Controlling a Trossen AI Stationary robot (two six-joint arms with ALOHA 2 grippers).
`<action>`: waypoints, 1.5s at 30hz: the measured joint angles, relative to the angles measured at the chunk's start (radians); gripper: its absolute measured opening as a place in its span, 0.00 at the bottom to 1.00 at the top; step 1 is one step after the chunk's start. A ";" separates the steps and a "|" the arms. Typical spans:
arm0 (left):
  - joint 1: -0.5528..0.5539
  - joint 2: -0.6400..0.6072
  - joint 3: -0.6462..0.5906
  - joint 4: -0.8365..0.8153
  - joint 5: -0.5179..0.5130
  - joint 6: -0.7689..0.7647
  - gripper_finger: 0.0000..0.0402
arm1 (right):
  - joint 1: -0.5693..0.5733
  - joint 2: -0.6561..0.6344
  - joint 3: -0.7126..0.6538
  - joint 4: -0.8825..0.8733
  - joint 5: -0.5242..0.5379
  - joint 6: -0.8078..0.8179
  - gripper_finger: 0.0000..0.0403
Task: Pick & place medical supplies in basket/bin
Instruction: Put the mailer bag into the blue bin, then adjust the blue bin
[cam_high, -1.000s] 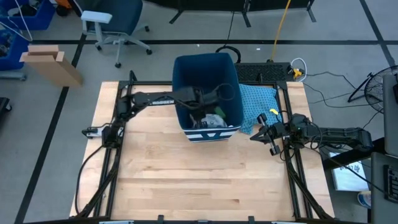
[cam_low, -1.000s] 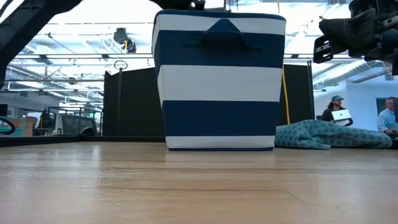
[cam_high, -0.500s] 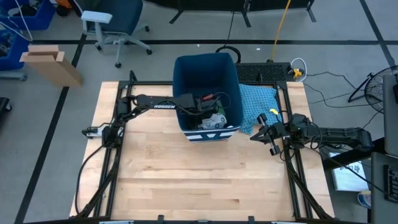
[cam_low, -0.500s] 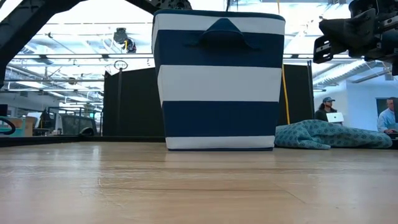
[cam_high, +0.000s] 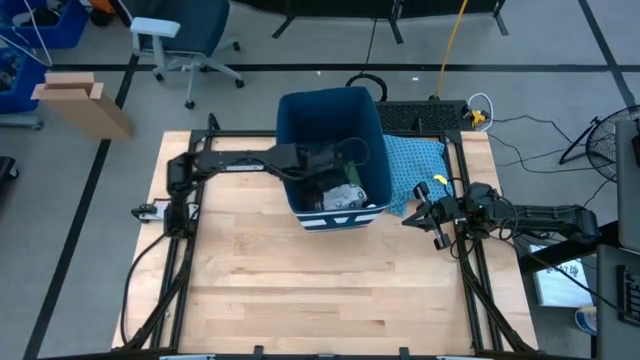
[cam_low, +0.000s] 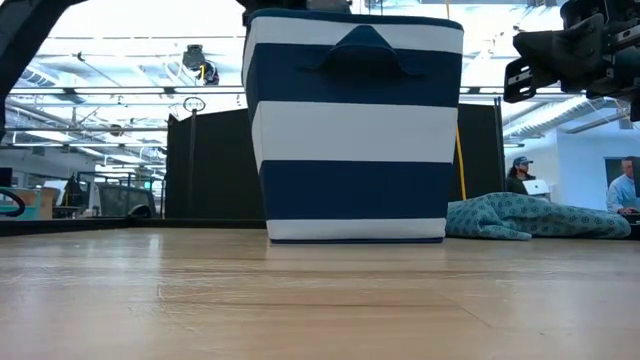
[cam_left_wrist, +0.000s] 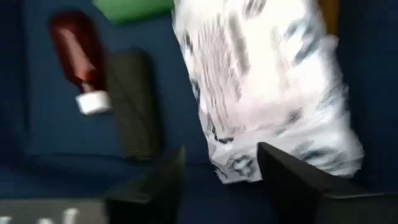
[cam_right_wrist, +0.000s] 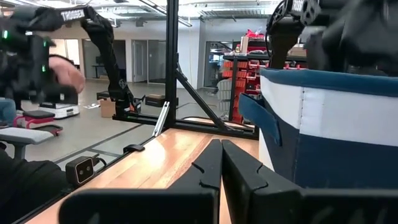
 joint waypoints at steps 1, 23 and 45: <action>0.000 -0.022 -0.001 0.008 0.000 0.004 0.54 | 0.000 0.000 0.000 0.000 0.000 0.000 0.00; -0.421 -0.787 -0.345 0.072 -0.343 -0.215 0.02 | 0.000 0.001 0.000 -0.028 0.046 0.011 0.00; -0.366 -0.906 -1.177 0.861 -0.707 -0.670 0.00 | 0.000 0.286 0.018 0.139 0.390 0.072 0.00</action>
